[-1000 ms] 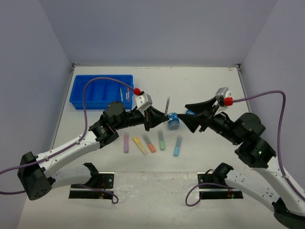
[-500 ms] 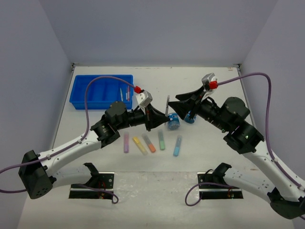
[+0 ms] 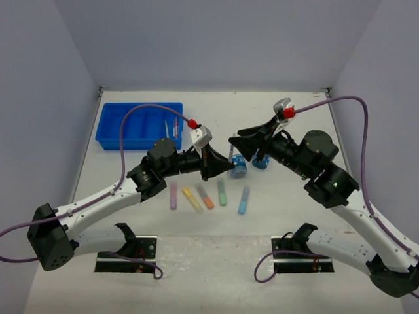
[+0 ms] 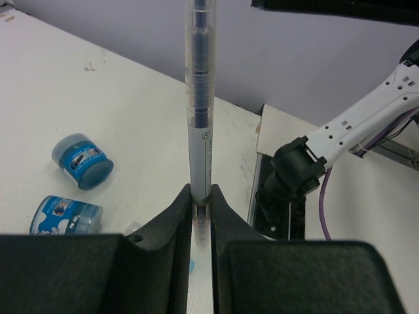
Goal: Sort the stationery into containers
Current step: Close the pen cap on the pen.
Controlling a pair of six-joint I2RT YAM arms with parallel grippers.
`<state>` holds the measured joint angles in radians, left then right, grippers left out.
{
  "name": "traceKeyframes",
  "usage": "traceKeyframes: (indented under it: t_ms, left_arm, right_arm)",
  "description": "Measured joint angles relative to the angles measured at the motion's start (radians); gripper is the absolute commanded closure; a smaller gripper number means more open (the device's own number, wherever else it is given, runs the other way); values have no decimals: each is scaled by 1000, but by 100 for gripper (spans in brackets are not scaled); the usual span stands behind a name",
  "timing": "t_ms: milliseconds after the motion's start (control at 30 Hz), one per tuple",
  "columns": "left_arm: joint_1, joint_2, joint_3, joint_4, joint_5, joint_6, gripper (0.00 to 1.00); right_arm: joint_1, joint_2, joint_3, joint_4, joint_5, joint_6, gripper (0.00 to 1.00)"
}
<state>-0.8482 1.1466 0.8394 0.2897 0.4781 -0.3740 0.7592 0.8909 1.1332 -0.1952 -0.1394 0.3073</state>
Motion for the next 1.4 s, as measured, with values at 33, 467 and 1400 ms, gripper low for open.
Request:
traceKeyframes:
  t_ms: [33,467,1400]
  left_arm:
    - [0,0,0,0,4,0,100]
    - [0,9,0,0,21,1,100]
    - [3,8,56,-137,-20,83,100]
  right_arm:
    - [1,3,0,0,0,0,55]
    - [9,11,0,0,17,6,64]
    - [20,-9,-147,156,46,18,100]
